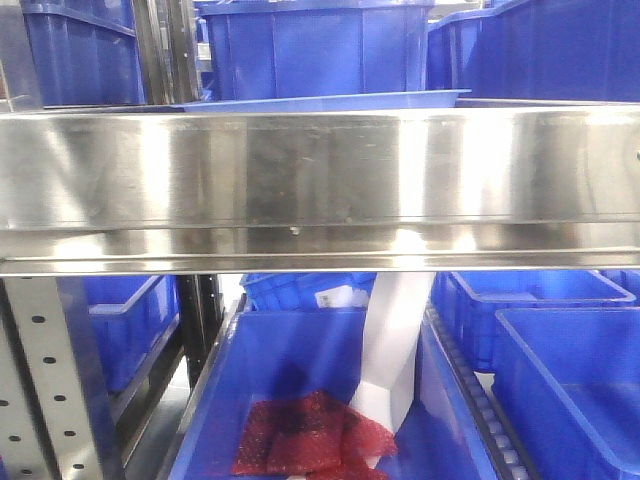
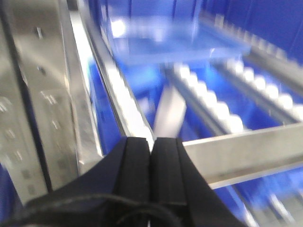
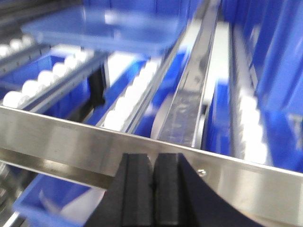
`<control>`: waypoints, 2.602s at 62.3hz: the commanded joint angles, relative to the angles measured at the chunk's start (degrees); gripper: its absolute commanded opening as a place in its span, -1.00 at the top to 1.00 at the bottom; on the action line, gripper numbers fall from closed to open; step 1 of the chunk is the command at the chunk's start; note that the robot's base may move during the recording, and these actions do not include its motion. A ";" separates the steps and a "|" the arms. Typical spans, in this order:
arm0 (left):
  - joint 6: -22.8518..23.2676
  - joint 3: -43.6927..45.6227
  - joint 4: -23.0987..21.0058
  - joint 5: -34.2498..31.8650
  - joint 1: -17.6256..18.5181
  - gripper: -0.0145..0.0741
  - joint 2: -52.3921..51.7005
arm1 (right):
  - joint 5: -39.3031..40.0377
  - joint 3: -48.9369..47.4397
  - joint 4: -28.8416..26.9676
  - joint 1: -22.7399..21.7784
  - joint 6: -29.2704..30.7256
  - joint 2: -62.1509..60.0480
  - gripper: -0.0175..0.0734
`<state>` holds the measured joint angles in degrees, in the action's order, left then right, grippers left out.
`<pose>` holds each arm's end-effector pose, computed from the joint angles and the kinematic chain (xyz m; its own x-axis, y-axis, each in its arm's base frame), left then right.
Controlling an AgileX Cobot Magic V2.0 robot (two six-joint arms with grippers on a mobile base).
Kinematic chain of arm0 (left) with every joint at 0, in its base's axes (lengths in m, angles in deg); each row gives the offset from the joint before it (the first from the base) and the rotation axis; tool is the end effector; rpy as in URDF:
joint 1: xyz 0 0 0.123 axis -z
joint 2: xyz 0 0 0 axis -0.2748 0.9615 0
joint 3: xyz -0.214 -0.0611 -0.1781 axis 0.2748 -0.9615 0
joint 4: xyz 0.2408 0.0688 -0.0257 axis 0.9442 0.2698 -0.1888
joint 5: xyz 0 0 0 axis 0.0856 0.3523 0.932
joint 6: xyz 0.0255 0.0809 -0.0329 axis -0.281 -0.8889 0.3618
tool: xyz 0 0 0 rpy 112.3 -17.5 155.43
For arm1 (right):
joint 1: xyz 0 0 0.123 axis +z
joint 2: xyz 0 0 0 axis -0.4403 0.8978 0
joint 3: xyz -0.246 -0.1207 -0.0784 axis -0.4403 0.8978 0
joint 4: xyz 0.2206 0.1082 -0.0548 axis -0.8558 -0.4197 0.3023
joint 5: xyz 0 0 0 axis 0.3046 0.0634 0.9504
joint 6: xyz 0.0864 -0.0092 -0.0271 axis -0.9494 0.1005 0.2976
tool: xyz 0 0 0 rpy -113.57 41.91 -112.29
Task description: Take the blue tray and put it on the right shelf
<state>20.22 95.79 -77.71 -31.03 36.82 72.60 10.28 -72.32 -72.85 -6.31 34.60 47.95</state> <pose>0.0854 -0.0367 0.3388 -0.2245 -0.0179 -0.9743 0.3754 0.9211 -0.1035 0.0899 0.0249 0.3048 -0.2289 -0.0213 -0.9732 -0.2549 0.9662 0.0388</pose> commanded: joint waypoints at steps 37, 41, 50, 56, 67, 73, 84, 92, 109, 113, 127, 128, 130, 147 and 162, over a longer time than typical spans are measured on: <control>-0.81 -8.33 1.72 -13.92 0.42 0.78 -10.01 | 12.05 5.09 3.69 0.06 0.86 -10.26 0.50; -0.81 -8.33 1.72 -13.92 0.42 0.78 -10.01 | 12.05 5.09 3.69 0.06 0.86 -10.26 0.50; -0.81 -8.98 1.58 -13.80 0.23 0.78 -10.01 | 12.05 5.09 3.69 0.06 0.86 -10.26 0.50; -0.81 -10.28 1.90 -13.44 -3.42 0.78 -11.60 | 12.05 5.09 3.69 0.06 0.86 -10.26 0.50; -0.81 -17.59 1.90 -15.44 -14.55 0.78 -16.84 | 12.05 5.09 3.69 0.06 0.86 -10.26 0.50; -0.81 -23.86 1.25 -18.09 -20.41 0.78 -20.84 | 12.05 5.09 3.69 0.06 0.86 -10.26 0.50; -0.81 -35.78 0.89 -27.36 -25.40 0.78 -27.23 | 12.05 5.09 3.69 0.06 0.86 -10.26 0.50; -0.71 -36.86 0.89 -26.03 -25.63 0.78 -27.35 | 11.99 5.09 3.69 0.06 0.86 -10.18 0.50; -0.71 -36.86 0.89 -26.05 -25.63 0.78 -27.35 | 11.99 5.09 3.69 0.06 0.86 -10.18 0.50; -0.71 -36.86 0.89 -26.05 -25.63 0.78 -27.35 | 11.99 5.09 3.69 0.06 0.86 -10.18 0.50; -0.71 -36.86 0.89 -26.05 -25.63 0.78 -27.35 | 11.99 5.09 3.69 0.06 0.86 -10.18 0.50; -0.71 -36.86 0.89 -26.05 -25.63 0.78 -27.35 | 11.99 5.09 3.69 0.06 0.86 -10.18 0.50; -0.71 -36.86 0.89 -26.05 -25.63 0.78 -27.35 | 11.99 5.09 3.69 0.06 0.86 -10.18 0.50; -0.71 -36.86 0.89 -26.05 -25.63 0.78 -27.35 | 12.07 6.03 3.69 0.06 0.86 -10.18 0.50; -0.71 -36.86 0.89 -26.05 -25.63 0.78 -27.35 | 11.50 7.29 1.47 -4.91 1.37 -10.18 0.50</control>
<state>19.49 60.76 -76.34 -51.71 11.34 45.76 17.25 -63.91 -70.71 -8.08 34.98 37.10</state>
